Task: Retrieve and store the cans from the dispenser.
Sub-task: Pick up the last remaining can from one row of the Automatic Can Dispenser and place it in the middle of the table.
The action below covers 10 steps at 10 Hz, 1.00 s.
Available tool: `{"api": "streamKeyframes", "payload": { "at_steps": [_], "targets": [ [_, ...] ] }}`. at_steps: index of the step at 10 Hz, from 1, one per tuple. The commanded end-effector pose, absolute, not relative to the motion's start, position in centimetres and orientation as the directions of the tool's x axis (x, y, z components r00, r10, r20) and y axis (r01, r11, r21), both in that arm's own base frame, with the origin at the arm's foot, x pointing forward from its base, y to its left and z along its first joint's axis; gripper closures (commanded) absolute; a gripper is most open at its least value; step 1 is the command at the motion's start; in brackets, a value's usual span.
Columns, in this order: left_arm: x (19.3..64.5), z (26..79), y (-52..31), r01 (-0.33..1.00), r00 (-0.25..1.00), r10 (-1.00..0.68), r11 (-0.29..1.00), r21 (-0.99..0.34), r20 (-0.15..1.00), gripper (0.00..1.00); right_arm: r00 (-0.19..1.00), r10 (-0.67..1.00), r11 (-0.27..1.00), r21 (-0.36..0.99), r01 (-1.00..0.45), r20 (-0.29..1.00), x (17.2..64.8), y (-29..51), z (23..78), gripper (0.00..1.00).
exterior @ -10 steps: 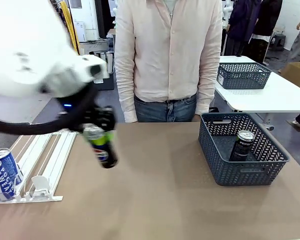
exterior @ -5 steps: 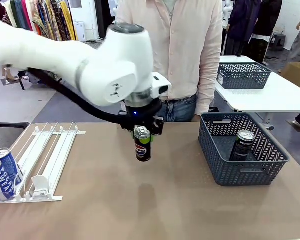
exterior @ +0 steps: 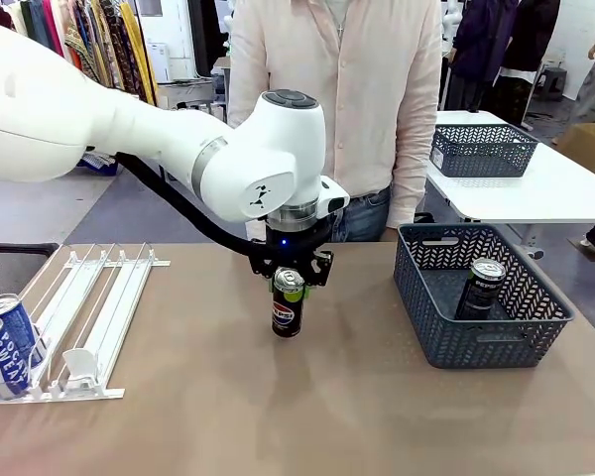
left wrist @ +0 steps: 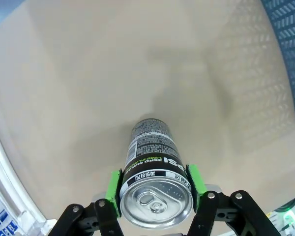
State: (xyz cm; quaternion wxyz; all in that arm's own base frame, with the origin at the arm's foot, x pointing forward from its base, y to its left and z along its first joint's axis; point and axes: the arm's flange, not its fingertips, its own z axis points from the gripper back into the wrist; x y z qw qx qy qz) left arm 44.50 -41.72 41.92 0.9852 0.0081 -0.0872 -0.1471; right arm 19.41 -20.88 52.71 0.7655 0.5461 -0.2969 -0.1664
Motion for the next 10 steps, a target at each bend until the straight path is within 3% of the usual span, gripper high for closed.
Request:
{"api": "streamKeyframes", "payload": {
  "at_steps": [1, 2, 3, 4, 8, 10],
  "targets": [
    [44.4, 42.9, -41.3, 0.292, 0.943, -0.293, 0.956, 0.025, 0.159, 1.00, 0.758, -0.580, 0.341, 0.934, -0.107, 0.299, 19.6, -21.0, 53.1, 0.00],
    [44.6, 42.5, -41.3, 0.300, 0.943, -0.298, 0.954, 0.007, 0.150, 1.00, 0.758, -0.580, 0.341, 0.934, -0.107, 0.299, 19.6, -21.0, 53.1, 0.00],
    [44.6, 42.3, -41.2, 0.302, 0.944, -0.298, 0.953, -0.009, 0.138, 0.56, 0.758, -0.580, 0.341, 0.934, -0.107, 0.299, 19.6, -21.0, 53.1, 0.00],
    [44.6, 42.1, -41.2, 0.315, 0.942, -0.311, 0.949, -0.013, 0.129, 0.00, 0.758, -0.580, 0.341, 0.934, -0.107, 0.299, 19.6, -21.0, 53.1, 0.00],
    [44.6, 42.6, -40.8, 0.305, 0.944, -0.301, 0.952, -0.012, 0.139, 0.00, 0.758, -0.580, 0.341, 0.934, -0.107, 0.299, 19.6, -21.0, 53.1, 0.00],
    [43.6, 45.3, -39.7, 0.305, 0.939, -0.293, 0.951, -0.044, 0.178, 0.00, 0.758, -0.580, 0.341, 0.934, -0.107, 0.299, 19.6, -21.0, 53.1, 0.00]
  ]
}}
